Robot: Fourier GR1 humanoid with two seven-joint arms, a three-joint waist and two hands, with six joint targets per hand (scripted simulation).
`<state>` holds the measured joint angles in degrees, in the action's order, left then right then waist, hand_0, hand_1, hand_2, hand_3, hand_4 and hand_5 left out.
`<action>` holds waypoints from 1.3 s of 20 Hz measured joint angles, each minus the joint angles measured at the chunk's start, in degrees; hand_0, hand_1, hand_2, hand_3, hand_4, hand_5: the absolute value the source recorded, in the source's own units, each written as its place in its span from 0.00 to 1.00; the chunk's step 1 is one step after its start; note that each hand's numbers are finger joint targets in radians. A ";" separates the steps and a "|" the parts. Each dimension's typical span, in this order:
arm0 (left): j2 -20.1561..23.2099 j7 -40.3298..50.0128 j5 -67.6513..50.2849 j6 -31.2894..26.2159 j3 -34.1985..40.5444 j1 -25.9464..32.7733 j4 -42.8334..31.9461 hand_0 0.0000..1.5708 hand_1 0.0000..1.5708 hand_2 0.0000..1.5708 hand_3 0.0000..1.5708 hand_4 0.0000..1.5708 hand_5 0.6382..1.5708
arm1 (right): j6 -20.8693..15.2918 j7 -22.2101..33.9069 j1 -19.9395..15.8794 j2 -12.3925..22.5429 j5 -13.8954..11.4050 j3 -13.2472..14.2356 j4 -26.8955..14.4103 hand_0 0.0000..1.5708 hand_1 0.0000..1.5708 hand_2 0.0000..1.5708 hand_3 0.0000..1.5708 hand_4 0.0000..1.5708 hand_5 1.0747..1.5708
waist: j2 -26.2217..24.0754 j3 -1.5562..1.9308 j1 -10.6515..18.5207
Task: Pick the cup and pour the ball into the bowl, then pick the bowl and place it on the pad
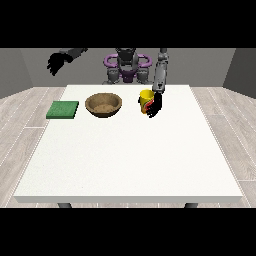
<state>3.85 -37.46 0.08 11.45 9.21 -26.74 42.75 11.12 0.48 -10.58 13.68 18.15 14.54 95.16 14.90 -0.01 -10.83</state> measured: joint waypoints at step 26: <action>-0.59 40.87 44.68 26.94 -27.58 -20.70 -17.28 0.87 0.87 1.00 1.00 0.92 0.97 | 8.04 1.38 -0.30 7.38 4.81 6.93 -20.58 0.00 0.00 0.00 0.00 0.44 0.98 | -15.85 0.29 2.12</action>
<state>3.27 3.42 44.76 38.39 -18.37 -47.44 25.47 19.15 1.86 -10.87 21.07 22.96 21.47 74.59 -0.95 0.27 -8.71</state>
